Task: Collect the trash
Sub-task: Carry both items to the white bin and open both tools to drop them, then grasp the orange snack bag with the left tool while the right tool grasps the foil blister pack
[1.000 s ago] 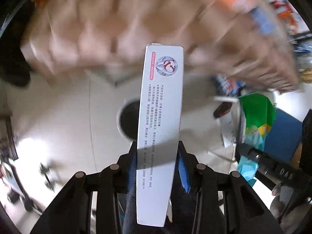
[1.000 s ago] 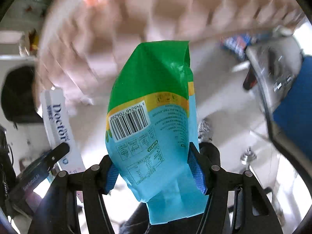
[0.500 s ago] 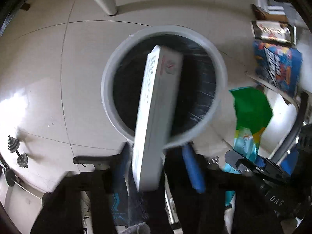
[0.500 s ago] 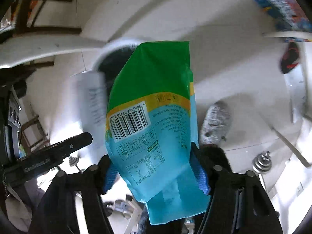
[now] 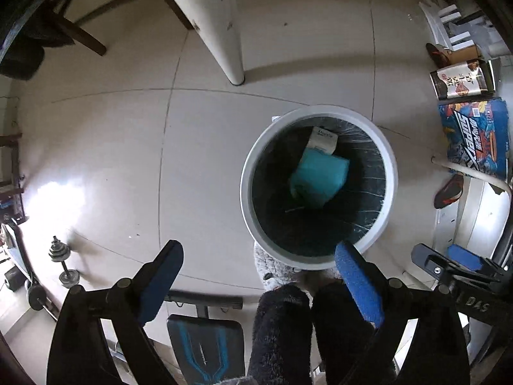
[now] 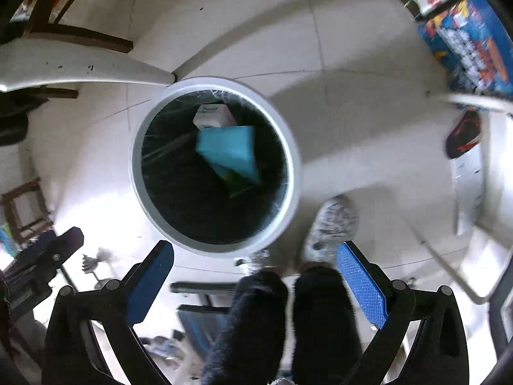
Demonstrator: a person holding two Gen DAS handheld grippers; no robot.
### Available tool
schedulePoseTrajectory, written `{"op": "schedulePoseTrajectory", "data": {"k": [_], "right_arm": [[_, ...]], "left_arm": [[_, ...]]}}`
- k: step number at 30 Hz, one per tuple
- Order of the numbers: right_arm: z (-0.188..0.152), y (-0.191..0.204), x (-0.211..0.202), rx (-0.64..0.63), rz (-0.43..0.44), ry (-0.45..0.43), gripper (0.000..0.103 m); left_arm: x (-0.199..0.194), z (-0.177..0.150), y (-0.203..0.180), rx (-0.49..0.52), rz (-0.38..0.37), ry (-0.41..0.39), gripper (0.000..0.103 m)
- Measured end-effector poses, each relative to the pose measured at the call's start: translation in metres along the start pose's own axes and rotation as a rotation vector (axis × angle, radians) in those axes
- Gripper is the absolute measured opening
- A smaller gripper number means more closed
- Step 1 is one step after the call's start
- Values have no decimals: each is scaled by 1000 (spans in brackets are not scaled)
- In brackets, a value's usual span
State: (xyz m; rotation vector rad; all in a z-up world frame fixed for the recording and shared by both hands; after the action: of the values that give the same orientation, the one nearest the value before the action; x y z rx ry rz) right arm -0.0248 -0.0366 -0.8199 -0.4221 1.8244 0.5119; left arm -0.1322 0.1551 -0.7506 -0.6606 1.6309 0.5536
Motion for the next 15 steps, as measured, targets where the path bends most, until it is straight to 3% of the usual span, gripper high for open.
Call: {"op": "schedulePoseTrajectory", "data": {"k": [6,15], "right_arm": [[-18,7,-50,-51,-70,-56,103],[-53,20,-134,-66,-72,-106,103]], "left_arm": [[-41,-17,-9,13,8,-30,97],[-111,-45,-17,6,-3,-60,97]]}}
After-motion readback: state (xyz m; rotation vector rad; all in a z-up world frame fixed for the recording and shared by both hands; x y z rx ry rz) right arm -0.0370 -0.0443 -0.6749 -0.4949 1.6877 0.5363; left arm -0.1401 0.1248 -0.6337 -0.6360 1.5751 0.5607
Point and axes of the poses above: each gripper's, at about its wrist camera, not at the fingertips, and x roughly the way its jaws point, y to its left, z to its top, the point moved 5 cm from there along x, roughly the way its jaws point, and after that the axes turned 1 degree about -y, right-handed, at the moved point
